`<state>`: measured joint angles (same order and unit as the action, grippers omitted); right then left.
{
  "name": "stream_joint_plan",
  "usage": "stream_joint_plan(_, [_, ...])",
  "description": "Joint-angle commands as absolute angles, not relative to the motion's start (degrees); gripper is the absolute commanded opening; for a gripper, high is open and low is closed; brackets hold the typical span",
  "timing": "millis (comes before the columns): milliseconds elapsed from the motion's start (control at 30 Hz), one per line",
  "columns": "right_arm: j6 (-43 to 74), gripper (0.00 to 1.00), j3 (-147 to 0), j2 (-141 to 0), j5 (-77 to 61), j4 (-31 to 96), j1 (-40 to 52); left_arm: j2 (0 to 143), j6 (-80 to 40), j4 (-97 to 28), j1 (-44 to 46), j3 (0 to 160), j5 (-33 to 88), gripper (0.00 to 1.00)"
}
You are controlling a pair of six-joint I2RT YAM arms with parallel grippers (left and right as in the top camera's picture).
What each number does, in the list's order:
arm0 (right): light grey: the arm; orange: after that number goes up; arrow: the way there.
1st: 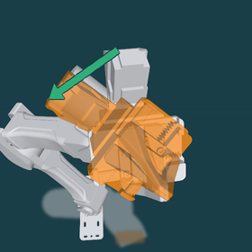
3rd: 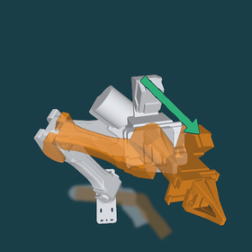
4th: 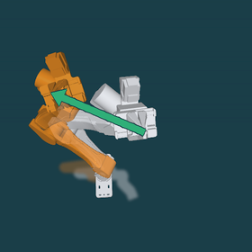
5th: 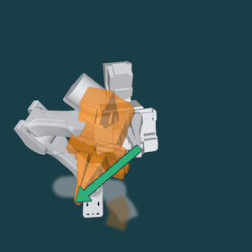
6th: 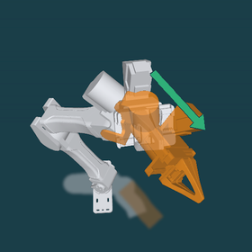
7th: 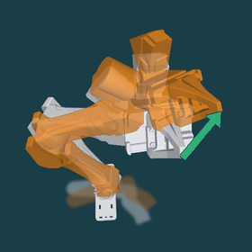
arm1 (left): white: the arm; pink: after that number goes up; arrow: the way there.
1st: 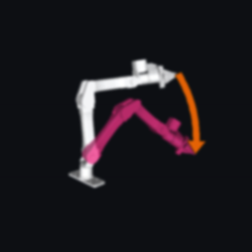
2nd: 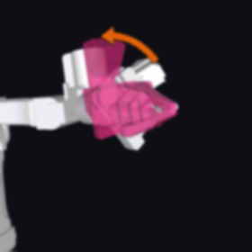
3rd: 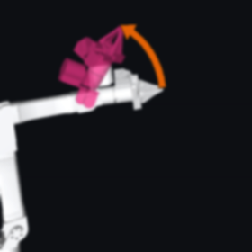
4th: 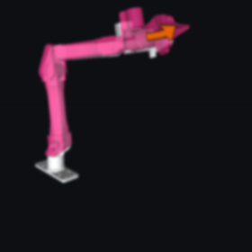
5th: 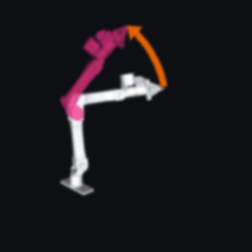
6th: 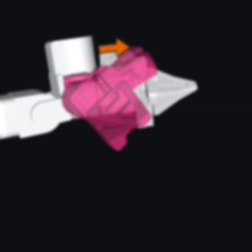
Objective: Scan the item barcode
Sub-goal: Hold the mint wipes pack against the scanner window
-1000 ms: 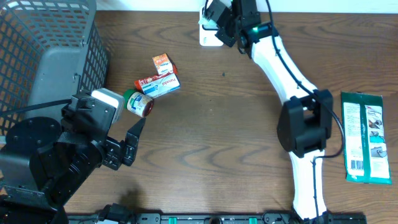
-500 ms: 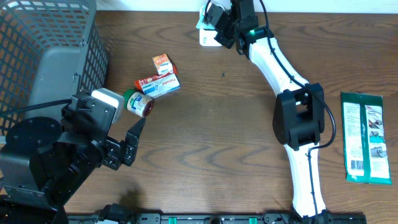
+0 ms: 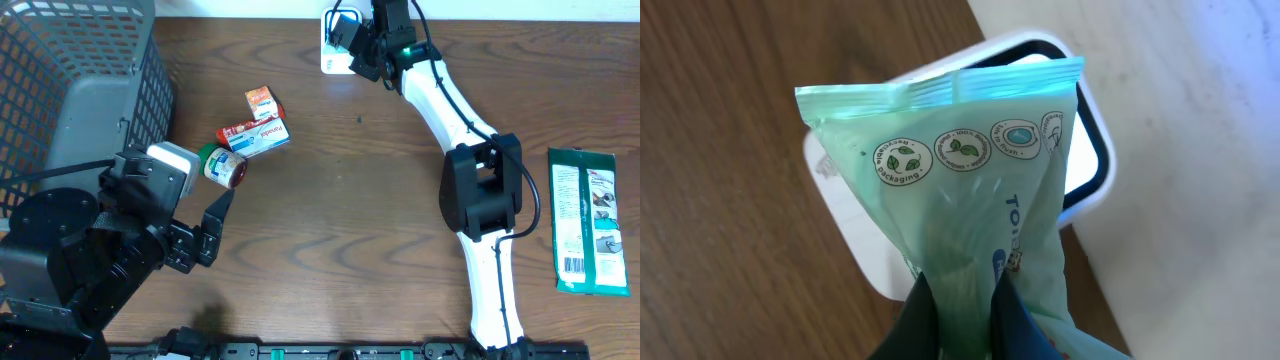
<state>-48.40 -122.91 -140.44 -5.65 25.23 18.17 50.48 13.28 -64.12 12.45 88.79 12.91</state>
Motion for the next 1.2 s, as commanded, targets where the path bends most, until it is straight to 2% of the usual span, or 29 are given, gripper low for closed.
stream_joint_plan(0, [-51.0, 0.01, -124.6, -141.4, -2.8, 23.4, 19.8, 50.5, 13.0, -64.1, 12.3, 89.1, 12.4, 0.86])
stream_joint_plan(433, [-60.3, 0.01, -124.6, -143.2, 9.3, 19.6, 23.5, 50.5, 13.0, -64.1, 12.3, 89.1, 12.4, 0.86])
stream_joint_plan(867, [-60.2, 0.01, -124.6, -143.2, 12.0, 18.7, 22.8, 50.5, 13.0, -64.1, 12.3, 89.1, 12.4, 0.86])
stream_joint_plan(1167, [-55.2, 0.01, -124.6, -143.2, 11.3, 14.5, 21.6, 50.5, 13.0, -64.1, 12.3, 89.1, 12.4, 0.86])
